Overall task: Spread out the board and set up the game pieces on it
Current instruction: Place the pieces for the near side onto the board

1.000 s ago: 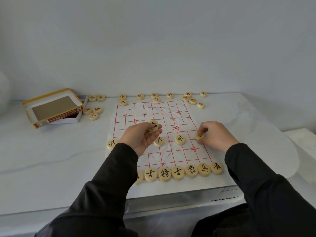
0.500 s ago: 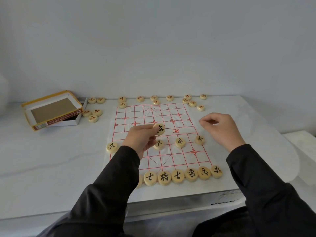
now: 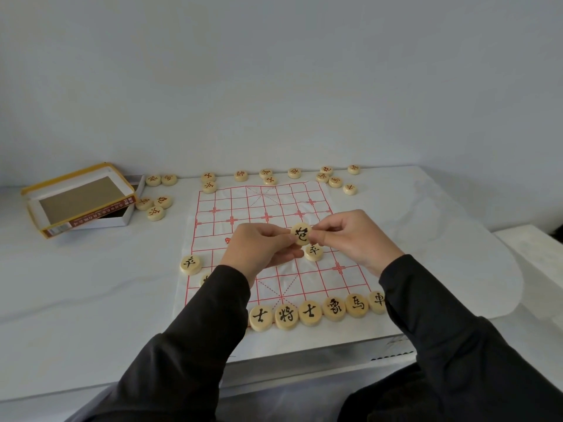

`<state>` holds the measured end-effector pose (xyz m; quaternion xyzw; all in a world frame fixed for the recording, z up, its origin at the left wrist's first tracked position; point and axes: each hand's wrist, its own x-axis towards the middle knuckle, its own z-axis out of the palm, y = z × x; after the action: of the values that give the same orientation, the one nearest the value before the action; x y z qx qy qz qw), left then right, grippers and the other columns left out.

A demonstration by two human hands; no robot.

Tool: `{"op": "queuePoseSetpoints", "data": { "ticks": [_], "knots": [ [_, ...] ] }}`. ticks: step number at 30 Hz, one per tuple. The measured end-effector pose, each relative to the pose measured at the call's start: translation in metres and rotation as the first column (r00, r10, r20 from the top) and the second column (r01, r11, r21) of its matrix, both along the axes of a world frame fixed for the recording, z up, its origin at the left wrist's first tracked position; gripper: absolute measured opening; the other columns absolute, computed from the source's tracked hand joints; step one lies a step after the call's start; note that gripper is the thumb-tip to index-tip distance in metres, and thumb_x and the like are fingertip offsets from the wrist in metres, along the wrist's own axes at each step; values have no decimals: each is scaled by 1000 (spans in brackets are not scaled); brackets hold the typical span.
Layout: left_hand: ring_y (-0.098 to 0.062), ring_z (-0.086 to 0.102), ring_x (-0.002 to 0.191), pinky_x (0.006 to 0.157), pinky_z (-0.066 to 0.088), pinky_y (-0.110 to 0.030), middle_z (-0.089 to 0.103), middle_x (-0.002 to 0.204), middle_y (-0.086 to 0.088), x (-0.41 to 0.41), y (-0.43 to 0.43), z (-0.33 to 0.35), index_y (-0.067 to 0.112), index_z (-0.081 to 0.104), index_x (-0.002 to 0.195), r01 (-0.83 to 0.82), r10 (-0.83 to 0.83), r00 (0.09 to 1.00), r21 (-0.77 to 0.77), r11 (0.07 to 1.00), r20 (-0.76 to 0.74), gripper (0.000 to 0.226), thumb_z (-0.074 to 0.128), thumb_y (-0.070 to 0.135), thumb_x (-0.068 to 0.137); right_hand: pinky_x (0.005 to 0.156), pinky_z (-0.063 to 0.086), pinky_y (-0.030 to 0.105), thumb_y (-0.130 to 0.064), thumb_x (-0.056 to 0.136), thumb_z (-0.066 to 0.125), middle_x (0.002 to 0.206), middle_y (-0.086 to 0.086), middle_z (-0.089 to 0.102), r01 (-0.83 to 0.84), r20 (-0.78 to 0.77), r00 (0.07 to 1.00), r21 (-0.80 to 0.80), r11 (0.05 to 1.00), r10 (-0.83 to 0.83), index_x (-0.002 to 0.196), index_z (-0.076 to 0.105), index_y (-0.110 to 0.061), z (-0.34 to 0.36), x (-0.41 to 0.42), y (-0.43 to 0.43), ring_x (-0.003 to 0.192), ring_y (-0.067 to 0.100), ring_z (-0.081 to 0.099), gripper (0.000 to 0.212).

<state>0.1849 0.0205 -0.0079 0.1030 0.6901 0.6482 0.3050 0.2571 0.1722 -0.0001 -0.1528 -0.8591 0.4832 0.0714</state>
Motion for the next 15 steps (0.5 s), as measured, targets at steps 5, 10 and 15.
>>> {"op": "queuePoseSetpoints", "data": {
  "ticks": [5,10,15],
  "knots": [
    [-17,72,72,64,58,-20,73,83,-7,2,1,-1,11,67,94,23,-28,995,-46,999,-98,13,55,9,91,63,41,16,-20,87,65,80,-1,68,93,74,993,36,995,-95,91,72,-12,3,3,10,69,6,57,12],
    [-16,71,71,64,58,-21,73,83,-6,2,2,0,13,66,95,11,-15,994,-34,999,-104,16,50,10,94,79,42,25,-18,89,62,96,5,66,90,278,940,357,930,-198,102,69,-9,-2,9,29,89,16,57,17],
    [-15,71,71,64,58,-21,73,83,-6,6,4,0,16,65,95,44,-48,993,-34,998,-112,16,49,12,95,82,43,27,-19,90,60,110,11,65,32,482,840,414,910,-249,111,65,-5,-12,8,33,104,25,59,26]
  ]
}}
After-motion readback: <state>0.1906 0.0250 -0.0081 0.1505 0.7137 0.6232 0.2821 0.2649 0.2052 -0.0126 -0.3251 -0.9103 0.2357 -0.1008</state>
